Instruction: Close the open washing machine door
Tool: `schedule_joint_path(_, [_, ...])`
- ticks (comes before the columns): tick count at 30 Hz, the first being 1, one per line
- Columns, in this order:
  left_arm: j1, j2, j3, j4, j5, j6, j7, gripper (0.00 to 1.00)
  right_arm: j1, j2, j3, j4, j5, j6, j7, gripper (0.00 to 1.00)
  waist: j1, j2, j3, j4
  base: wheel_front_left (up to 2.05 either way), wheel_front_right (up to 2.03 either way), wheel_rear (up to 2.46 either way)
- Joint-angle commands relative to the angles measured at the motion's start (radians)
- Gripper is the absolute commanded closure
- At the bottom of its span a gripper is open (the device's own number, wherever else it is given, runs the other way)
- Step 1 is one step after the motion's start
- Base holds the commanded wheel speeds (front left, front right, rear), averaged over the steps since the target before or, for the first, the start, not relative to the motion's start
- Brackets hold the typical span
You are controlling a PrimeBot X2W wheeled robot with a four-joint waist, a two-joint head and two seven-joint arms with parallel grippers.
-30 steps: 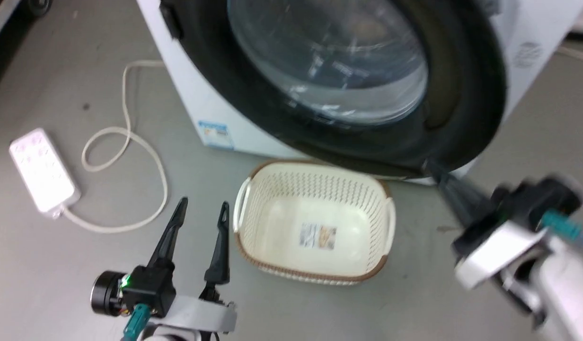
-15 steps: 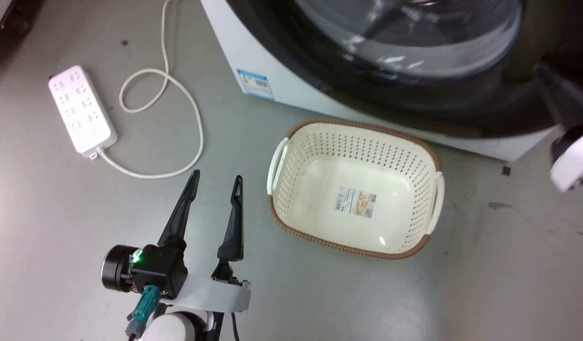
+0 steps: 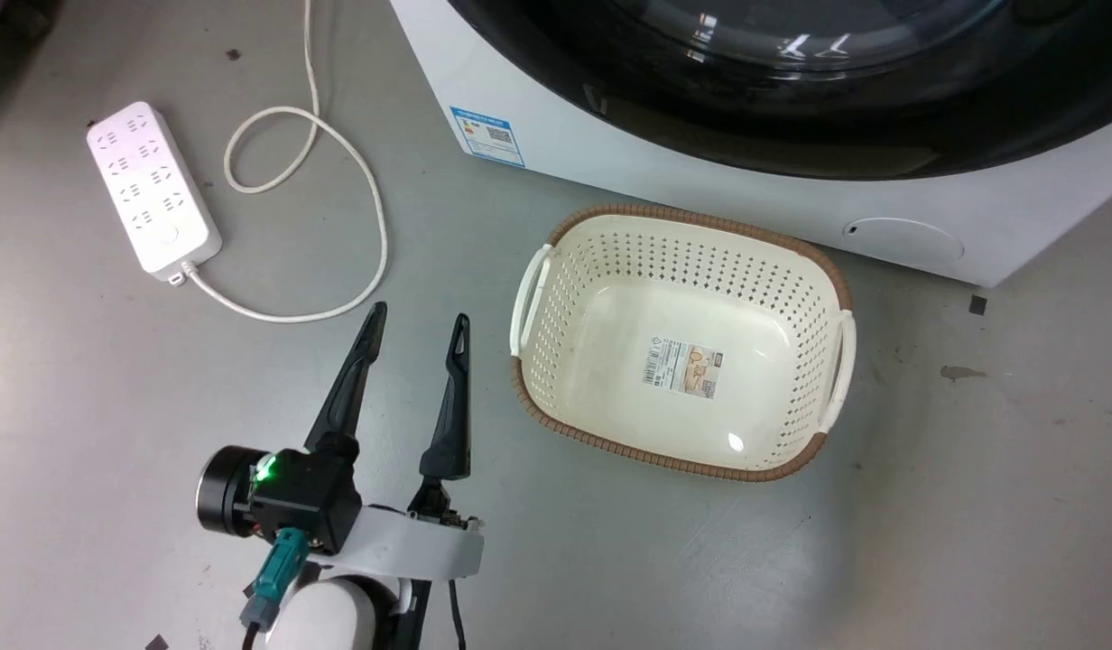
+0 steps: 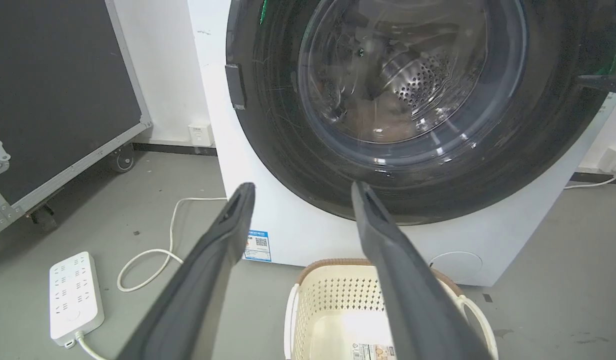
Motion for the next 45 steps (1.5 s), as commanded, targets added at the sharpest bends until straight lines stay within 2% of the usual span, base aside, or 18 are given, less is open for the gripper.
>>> schedule_joint_path(1, [-0.015,-0.001,0.002,0.001,-0.001,0.004,-0.005,0.00,-0.046,-0.014,-0.019,0.026,-0.002,-0.012,-0.015,1.00,0.0000,0.0000,-0.003,-0.003,0.00,0.00,0.00])
schedule_joint_path(9, [-0.006,-0.001,0.028,0.028,0.003,-0.009,-0.005,0.00,0.010,0.023,0.030,0.062,0.023,-0.012,-0.104,1.00,0.0000,0.0000,-0.084,-0.034,0.00,0.00,0.00])
schedule_joint_path(10, [0.000,-0.002,0.031,0.033,0.002,-0.011,-0.005,0.00,0.029,0.029,0.037,0.056,0.023,-0.012,-0.125,0.69,0.0000,0.0000,-0.099,-0.040,0.00,0.00,0.00])
schedule_joint_path(11, [0.006,-0.002,0.034,0.039,0.002,-0.013,-0.005,0.00,0.052,0.035,0.047,0.050,0.019,-0.012,-0.144,0.00,0.0000,0.0000,-0.116,-0.048,0.00,0.00,0.00])
schedule_joint_path(14, [0.026,-0.002,0.042,0.059,0.005,-0.022,-0.005,0.00,0.125,0.054,0.055,0.028,0.000,-0.012,-0.190,0.00,0.0000,0.0000,-0.172,-0.073,0.00,0.00,0.00])
schedule_joint_path(19, [0.069,0.002,0.071,0.088,0.010,-0.039,-0.005,0.00,0.286,0.129,-0.031,-0.033,-0.047,-0.012,-0.225,0.00,0.0000,0.0000,-0.270,-0.122,0.00,0.00,0.00])
schedule_joint_path(28, [0.149,0.008,0.111,0.110,0.013,-0.066,-0.005,0.00,0.641,0.299,-0.275,-0.316,-0.252,-0.012,-0.229,0.00,0.0000,0.0000,-0.372,-0.209,0.00,0.00,0.00])
schedule_joint_path(32, [0.173,0.012,0.124,0.120,0.013,-0.076,-0.005,0.00,0.785,0.375,-0.319,-0.436,-0.339,-0.012,-0.226,0.00,0.0000,0.0000,-0.391,-0.245,0.00,0.00,0.00])
schedule_joint_path(34, [0.195,0.014,0.136,0.134,0.011,-0.082,-0.005,0.00,0.893,0.437,-0.325,-0.506,-0.395,-0.012,-0.223,0.00,0.0000,0.0000,-0.399,-0.269,0.00,0.00,0.00])
schedule_joint_path(39, [0.206,0.013,0.138,0.147,0.018,-0.086,-0.005,0.00,0.957,0.481,-0.332,-0.527,-0.429,-0.012,-0.224,0.00,0.0000,0.0000,-0.401,-0.275,0.00,0.00,0.00])
schedule_joint_path(45, [0.200,0.017,0.132,0.165,0.025,-0.097,-0.005,0.00,0.959,0.497,-0.319,-0.529,-0.440,-0.012,-0.225,0.00,0.0000,0.0000,-0.398,-0.280,0.00,0.00,0.00])
